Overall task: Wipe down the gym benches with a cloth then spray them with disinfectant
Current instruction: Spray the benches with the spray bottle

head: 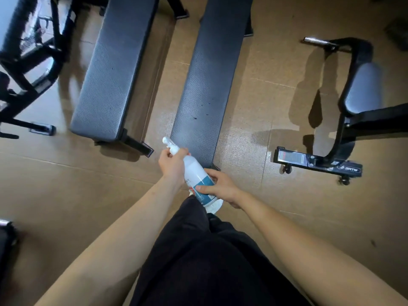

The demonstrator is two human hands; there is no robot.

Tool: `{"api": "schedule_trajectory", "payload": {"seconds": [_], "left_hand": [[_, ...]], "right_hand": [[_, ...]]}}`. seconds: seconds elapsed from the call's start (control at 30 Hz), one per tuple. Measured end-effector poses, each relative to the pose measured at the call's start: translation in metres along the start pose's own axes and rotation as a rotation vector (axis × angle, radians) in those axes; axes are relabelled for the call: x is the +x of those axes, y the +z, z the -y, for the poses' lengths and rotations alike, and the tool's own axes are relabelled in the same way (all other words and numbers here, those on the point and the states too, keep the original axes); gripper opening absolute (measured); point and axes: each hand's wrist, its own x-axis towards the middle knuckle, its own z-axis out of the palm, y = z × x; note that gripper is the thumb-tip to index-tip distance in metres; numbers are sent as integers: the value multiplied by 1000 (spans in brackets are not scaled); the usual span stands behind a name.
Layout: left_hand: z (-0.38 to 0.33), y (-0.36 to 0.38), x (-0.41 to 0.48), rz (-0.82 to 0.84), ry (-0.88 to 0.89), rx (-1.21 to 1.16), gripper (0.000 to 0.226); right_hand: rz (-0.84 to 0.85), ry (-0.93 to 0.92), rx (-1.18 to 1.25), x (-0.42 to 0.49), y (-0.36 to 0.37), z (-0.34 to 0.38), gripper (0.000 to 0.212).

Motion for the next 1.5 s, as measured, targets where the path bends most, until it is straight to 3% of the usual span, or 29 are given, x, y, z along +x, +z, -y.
{"api": "schedule_trajectory", "payload": {"seconds": [0.1,0.3,0.47,1.07,1.2,1.4,1.5], "left_hand": [[7,5,11,14,-34,-34,42],[30,11,25,-18,-168,-108,38],[40,12,28,-6,-115,-143,44],[67,74,-51,-293,37,-329,28],[81,89,-73,-279,82,-368,28],[104,97,-94,-348,-48,-313,37],[112,93,-96,-340,-26,-323,40]], "right_hand": [[13,45,-44,4,-5,6,68],[26,112,-168,14,-12,-6,73],[40,128,-171,19,-15,-11,73],[172,-219,-278,-20,-114,-38,63],[206,-239,-287,-35,-136,-47,52],[283,-207,-311,-51,-148,-66,54],[288,-190,-334,-53,-148,-67,45]]}}
